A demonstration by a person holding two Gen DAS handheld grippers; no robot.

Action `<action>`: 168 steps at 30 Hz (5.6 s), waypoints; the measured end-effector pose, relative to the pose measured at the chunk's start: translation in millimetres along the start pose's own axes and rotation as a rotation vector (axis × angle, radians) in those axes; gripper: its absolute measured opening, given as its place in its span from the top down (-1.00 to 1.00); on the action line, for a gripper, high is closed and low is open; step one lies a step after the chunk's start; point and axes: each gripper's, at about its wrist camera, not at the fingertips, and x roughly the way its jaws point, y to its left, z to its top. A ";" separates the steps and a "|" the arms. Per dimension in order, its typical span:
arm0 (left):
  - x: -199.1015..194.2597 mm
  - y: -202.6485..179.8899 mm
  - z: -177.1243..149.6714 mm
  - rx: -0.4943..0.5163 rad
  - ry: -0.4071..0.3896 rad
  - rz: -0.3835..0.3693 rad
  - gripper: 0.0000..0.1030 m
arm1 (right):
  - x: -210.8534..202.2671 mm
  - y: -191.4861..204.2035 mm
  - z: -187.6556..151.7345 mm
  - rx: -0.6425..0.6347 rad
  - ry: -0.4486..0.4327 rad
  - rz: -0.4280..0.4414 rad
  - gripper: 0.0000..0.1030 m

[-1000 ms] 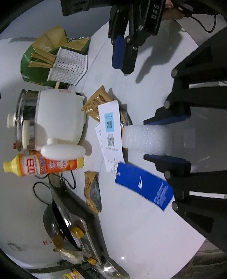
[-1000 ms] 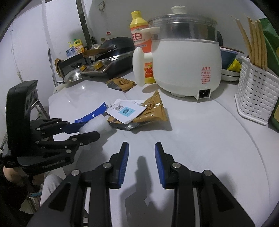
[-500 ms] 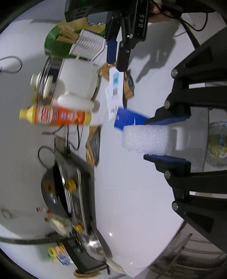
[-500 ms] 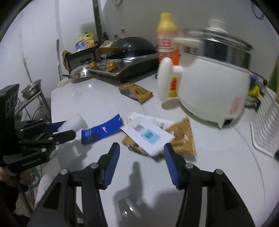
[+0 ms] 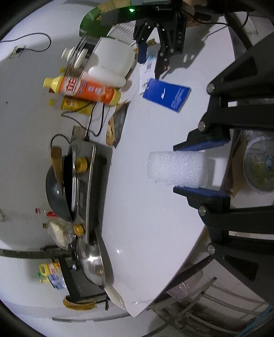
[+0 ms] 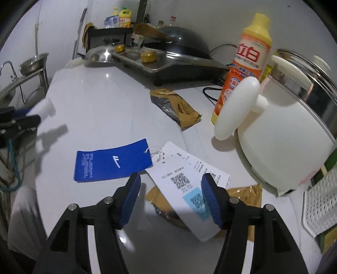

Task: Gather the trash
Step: 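Lift the foam block with the left gripper while the right gripper grasps the blue tag card, then carry the foam block and blue card down over the floor bin with both grippers, then open the left gripper to drop the foam while the right gripper releases the blue card into the bin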

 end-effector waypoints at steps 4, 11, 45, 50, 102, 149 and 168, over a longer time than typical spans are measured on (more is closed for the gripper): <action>-1.1 7.4 -4.0 -0.016 -0.001 0.004 0.40 | 14.7 -1.3 1.3 -0.012 0.024 0.010 -0.23; -1.4 6.6 -10.7 -0.029 0.010 -0.015 0.40 | 21.1 -4.8 1.5 -0.005 0.037 0.028 0.22; -90.5 1.6 -20.9 -0.010 -0.104 -0.011 0.40 | -129.3 11.1 25.0 0.019 -0.326 -0.053 0.99; -107.9 3.4 -25.8 -0.014 -0.125 -0.006 0.40 | -156.6 23.9 31.6 -0.011 -0.373 -0.042 0.99; -93.4 55.8 -173.9 -0.122 0.054 -0.016 0.40 | -98.1 234.4 -81.0 -0.176 -0.121 0.280 0.99; 67.1 38.8 -225.4 -0.138 0.396 -0.063 0.40 | 95.2 222.7 -162.4 -0.039 0.270 0.378 0.99; 117.7 29.6 -241.9 -0.135 0.494 -0.083 0.40 | 137.4 215.3 -175.6 0.012 0.375 0.380 0.62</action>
